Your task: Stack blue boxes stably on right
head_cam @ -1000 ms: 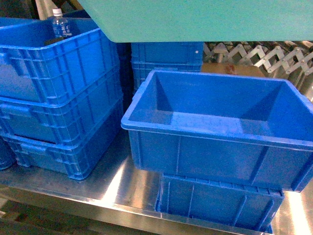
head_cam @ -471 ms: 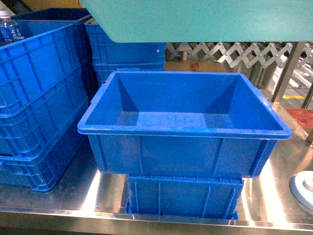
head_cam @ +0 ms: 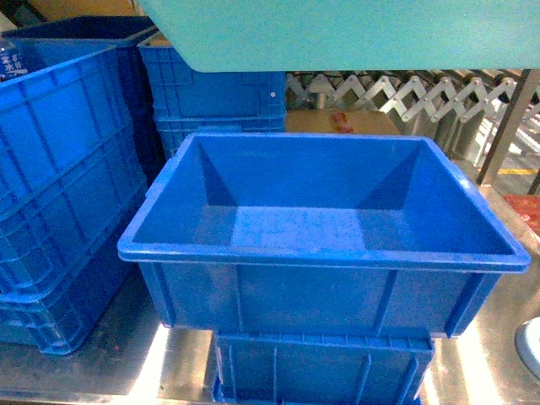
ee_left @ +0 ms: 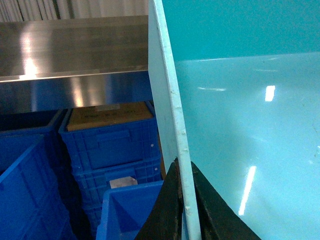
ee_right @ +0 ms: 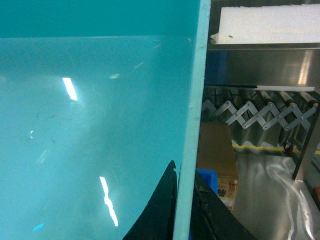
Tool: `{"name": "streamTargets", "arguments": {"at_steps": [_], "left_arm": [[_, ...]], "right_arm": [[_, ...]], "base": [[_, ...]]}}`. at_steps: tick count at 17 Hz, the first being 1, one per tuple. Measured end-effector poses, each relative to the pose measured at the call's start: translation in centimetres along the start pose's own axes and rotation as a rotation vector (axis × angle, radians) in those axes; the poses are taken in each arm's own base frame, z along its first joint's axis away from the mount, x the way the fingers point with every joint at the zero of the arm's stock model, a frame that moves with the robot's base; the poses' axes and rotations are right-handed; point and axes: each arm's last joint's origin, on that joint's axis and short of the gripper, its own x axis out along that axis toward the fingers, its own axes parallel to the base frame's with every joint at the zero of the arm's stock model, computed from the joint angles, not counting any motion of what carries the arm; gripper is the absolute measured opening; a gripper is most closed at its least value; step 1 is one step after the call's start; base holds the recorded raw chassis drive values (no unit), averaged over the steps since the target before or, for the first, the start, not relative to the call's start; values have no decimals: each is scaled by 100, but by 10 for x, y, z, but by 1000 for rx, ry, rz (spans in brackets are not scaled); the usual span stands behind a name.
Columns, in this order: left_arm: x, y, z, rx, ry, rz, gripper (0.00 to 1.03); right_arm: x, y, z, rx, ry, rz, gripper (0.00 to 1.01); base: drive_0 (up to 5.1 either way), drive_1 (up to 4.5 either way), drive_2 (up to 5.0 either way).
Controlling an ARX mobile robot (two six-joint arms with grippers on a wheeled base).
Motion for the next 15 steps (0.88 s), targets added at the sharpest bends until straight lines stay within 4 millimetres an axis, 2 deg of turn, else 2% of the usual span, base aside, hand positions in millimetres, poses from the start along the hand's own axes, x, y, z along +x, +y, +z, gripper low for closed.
{"name": "streamTargets", "arguments": {"at_steps": [15], "left_arm": [[1,-2,-2,4,8,-4,2]], "right_arm": [[1,-2,-3,3,11,-5,7]], "base": [[-3,420,-426]]}}
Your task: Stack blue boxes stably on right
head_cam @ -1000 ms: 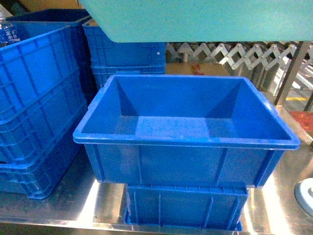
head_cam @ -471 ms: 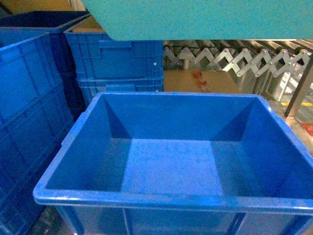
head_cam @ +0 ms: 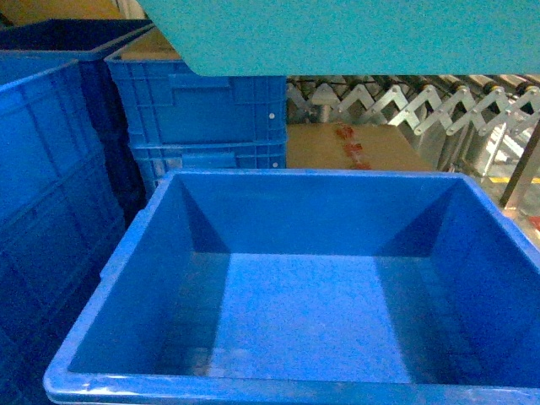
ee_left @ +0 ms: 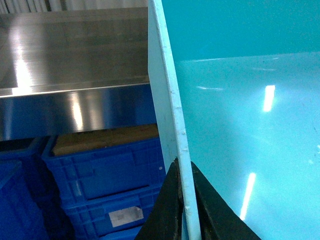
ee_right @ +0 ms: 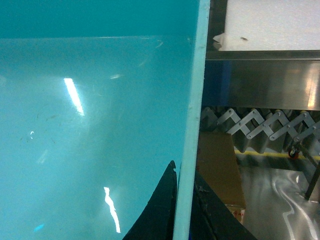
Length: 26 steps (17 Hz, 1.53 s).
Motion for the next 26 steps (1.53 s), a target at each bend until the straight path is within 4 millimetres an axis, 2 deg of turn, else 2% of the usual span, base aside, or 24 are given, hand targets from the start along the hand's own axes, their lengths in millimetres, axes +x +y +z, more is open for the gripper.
{"name": "streamTargets", "arguments": {"at_steps": [3,7,8,9,13,16,18,21,26], "left_arm": [[1,2,0,0,0,5,2],[0,1,-1,0,9,3,2],[3,-1,-7,-6,42,9,2],[7,-3,-17,-1,79,16,2],[31,-10,-68,12,260,16,2],[52,-9,-93,38,337,29,2],[63,-8,-116,52,392,43,2],[76,-5,-140,51,423,69,2],[82,-1,-182,9,522,89,2]], "right_arm": [[0,2,1,-2,-8,8,7],[-1,1,0,9,12,13,7],[2,1,-6,9,38,22,7],[6,-1,-14,10,70,25,7],[25,-10,-66,31,270,23,7],[44,-18,-97,41,374,22,7],[55,-23,-121,51,450,25,7],[69,-22,-146,59,503,31,7],[76,-19,-189,71,584,22,7]], "base": [[-3,420,-426],[0,0,0],[0,0,0],[0,0,0],[0,0,0],[0,0,0],[0,0,0],[0,0,0],[0,0,0]]}}
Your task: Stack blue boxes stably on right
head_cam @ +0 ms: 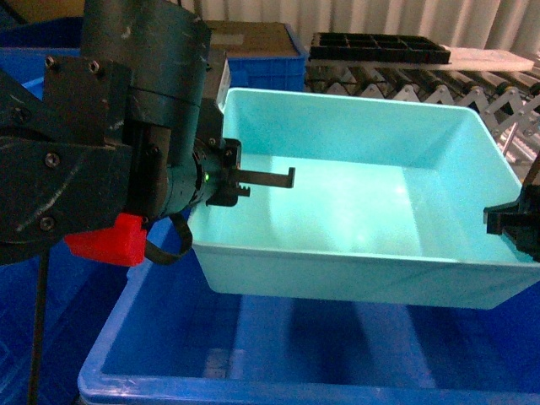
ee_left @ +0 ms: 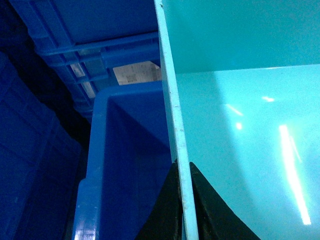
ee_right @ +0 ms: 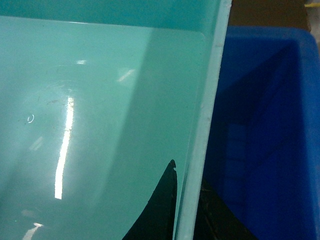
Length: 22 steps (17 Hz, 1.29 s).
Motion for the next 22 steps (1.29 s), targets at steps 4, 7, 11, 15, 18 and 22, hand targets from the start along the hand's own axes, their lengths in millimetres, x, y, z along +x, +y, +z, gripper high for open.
{"name": "streamTargets", "arguments": {"at_steps": [4,7,11,15,18,22], "left_arm": [[11,-3,-26,-22,59,17,2],[18,-12,-36,-24,104,25,2],[26,-20,-23,-45,79,34,2],[26,-19,-25,-47,113,50,2],[26,-19,-26,-54,115,55,2],[26,-19,-26,-57,116,55,2]], "right_arm": [[20,-6,-19,-5,55,9,7],[27,-8,-25,-27,75,-5,7],[30,-12,-15,-25,77,-18,7],[31,-12,-14,-32,83,-19,7],[31,-12,-14,-37,83,-19,7],[31,-12,-14,-38,84,-18,7]], "base": [[0,0,0],[0,0,0],[0,0,0],[0,0,0],[0,0,0],[0,0,0]]}}
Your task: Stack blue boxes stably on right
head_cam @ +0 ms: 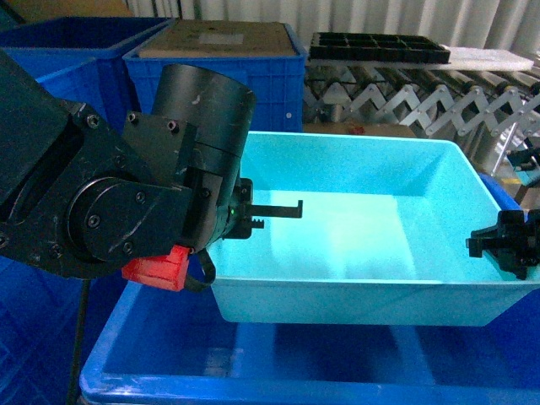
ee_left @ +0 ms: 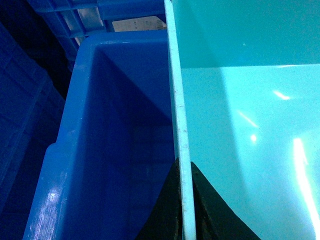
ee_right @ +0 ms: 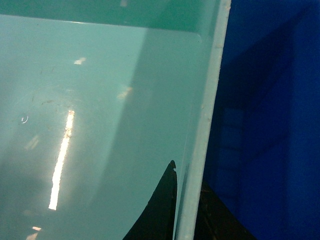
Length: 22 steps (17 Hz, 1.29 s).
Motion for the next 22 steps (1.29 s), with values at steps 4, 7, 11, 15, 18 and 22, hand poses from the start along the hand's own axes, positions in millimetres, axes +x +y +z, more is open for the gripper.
{"name": "streamTargets", "arguments": {"at_steps": [4,7,11,15,18,22], "left_arm": [[0,0,0,0,0,0,2],[0,0,6,-4,-30,19,31],[0,-1,8,-2,-33,18,93],[-12,8,40,-25,-161,-15,98],[-30,23,87,-60,-292,-29,98],[-37,34,120,-70,-375,-43,98]], "right_arm": [[0,0,0,0,0,0,7],[0,-1,0,-81,4,-29,32],[0,-1,0,-114,4,-30,94],[-11,4,26,-127,-85,0,98],[-27,8,71,-131,-225,0,98],[-39,10,101,-123,-306,-4,98]], "base": [[0,0,0],[0,0,0],[0,0,0],[0,0,0],[0,0,0],[0,0,0]]}}
